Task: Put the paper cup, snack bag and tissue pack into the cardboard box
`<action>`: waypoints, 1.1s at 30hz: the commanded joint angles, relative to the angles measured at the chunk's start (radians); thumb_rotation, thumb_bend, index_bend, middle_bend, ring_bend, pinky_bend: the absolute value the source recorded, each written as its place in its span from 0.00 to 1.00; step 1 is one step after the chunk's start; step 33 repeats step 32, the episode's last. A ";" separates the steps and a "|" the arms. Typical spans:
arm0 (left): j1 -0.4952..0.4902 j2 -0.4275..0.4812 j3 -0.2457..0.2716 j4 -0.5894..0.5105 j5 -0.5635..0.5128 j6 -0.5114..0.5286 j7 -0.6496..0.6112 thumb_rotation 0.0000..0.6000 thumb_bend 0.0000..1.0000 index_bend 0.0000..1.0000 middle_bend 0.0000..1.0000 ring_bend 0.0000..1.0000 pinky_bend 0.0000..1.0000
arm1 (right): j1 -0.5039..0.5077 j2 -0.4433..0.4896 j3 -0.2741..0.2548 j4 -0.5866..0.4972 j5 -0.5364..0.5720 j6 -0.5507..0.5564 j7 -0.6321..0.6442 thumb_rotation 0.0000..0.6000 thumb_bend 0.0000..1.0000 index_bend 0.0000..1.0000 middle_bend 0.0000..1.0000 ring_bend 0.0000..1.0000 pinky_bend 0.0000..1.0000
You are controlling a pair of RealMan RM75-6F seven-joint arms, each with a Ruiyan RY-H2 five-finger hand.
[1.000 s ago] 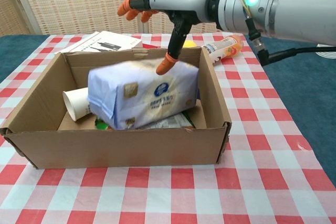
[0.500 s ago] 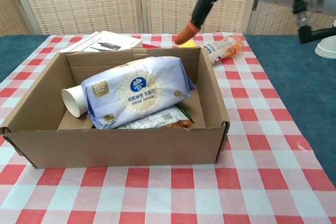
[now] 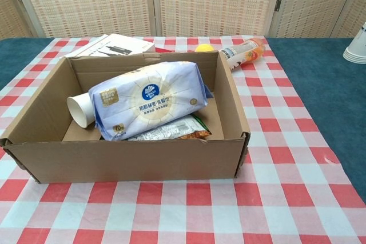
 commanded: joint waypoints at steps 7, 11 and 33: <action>-0.002 -0.012 -0.002 0.004 -0.006 -0.002 0.039 1.00 0.23 0.07 0.02 0.00 0.23 | -0.228 -0.070 -0.108 0.201 -0.021 0.071 0.094 1.00 0.00 0.00 0.00 0.00 0.00; -0.001 -0.015 -0.002 0.001 -0.005 0.000 0.049 1.00 0.23 0.07 0.02 0.00 0.23 | -0.260 -0.078 -0.114 0.216 -0.047 0.087 0.080 1.00 0.00 0.00 0.00 0.00 0.00; -0.002 -0.020 0.000 0.001 -0.001 0.001 0.074 1.00 0.23 0.07 0.02 0.00 0.23 | -0.284 -0.105 -0.058 0.228 -0.116 0.056 0.073 1.00 0.00 0.00 0.00 0.00 0.00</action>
